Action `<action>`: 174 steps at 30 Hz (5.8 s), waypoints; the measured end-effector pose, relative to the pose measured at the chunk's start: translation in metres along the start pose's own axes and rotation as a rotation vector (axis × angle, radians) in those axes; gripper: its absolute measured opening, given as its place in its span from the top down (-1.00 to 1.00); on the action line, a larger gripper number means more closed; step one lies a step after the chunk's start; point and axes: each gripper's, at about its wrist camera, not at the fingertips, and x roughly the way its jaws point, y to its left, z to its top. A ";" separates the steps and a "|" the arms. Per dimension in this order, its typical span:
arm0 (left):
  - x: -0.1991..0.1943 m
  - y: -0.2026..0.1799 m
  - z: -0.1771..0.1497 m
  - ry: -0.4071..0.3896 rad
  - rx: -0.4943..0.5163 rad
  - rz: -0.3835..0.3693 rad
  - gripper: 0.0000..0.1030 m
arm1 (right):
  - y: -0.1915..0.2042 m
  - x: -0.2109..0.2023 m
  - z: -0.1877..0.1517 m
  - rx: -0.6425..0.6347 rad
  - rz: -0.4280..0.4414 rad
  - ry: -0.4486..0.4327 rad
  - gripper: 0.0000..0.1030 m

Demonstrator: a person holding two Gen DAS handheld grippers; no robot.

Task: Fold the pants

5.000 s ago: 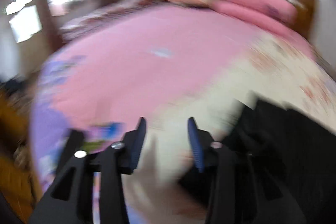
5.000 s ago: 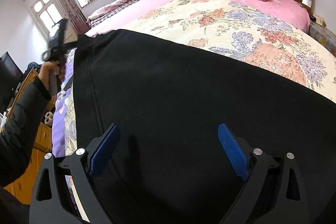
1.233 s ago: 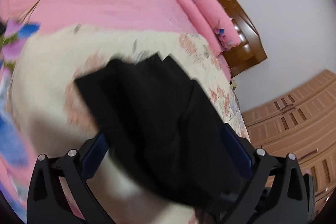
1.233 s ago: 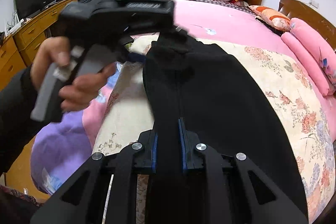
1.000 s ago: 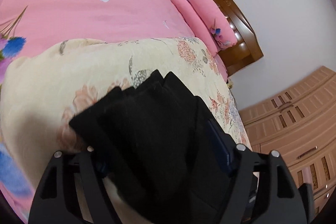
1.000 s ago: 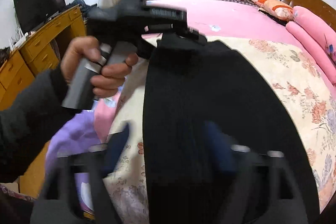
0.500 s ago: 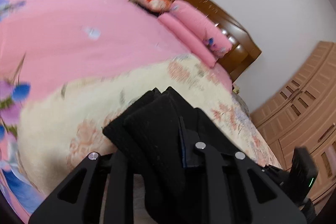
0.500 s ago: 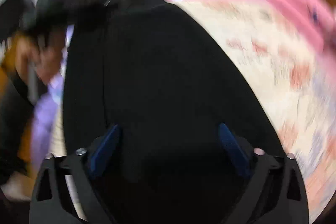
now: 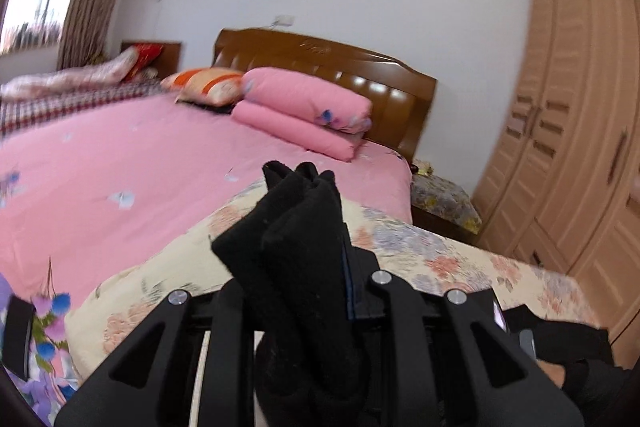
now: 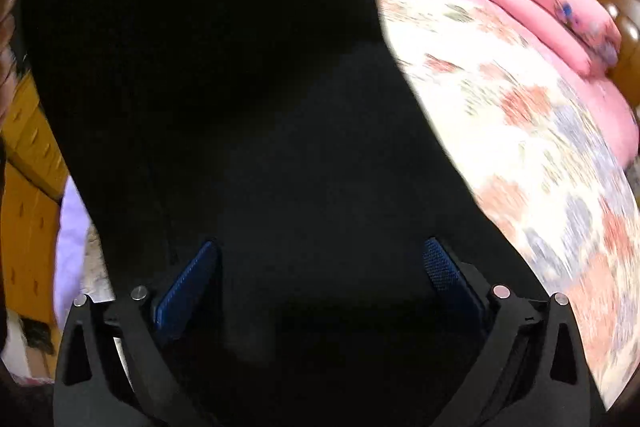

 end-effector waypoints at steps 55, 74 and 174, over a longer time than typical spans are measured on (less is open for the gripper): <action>-0.002 -0.085 -0.183 0.253 0.394 0.153 -0.96 | -0.032 -0.189 -0.092 0.452 0.153 -0.334 0.45; 0.035 -0.064 -0.175 0.292 0.239 0.181 -0.97 | -0.035 -0.167 -0.218 0.620 0.054 -0.331 0.59; 0.111 -0.179 -0.165 0.466 0.454 0.094 -0.97 | -0.105 -0.185 -0.274 0.646 -0.348 -0.111 -0.72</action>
